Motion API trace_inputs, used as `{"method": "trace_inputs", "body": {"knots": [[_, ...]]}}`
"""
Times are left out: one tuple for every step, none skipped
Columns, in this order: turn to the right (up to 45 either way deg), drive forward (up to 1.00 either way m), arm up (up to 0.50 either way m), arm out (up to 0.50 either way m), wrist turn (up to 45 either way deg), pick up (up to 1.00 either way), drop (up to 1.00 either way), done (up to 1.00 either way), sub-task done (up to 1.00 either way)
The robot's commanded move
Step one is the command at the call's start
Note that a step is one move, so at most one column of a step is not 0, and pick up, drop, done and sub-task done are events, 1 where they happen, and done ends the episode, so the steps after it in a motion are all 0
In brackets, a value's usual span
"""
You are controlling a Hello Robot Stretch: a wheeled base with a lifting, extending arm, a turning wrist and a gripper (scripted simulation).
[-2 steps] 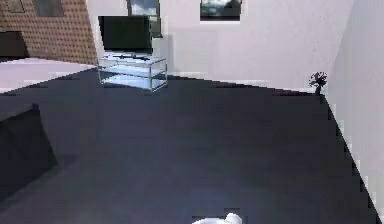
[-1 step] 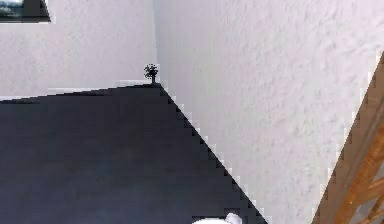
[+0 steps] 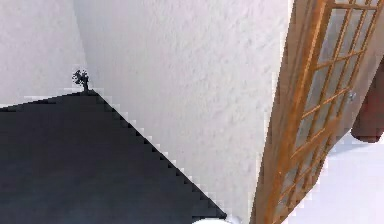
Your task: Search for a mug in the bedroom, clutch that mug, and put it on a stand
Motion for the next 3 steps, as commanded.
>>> {"method": "trace_inputs", "body": {"knots": [[0.0,0.35,0.00,0.00,0.0,0.00,0.00,0.00,0.00],[-45.0,0.00,0.00,0.00,0.0,0.00,0.00,0.00,0.00],[-24.0,0.00,0.00,0.00,0.0,0.00,0.00,0.00,0.00]]}}
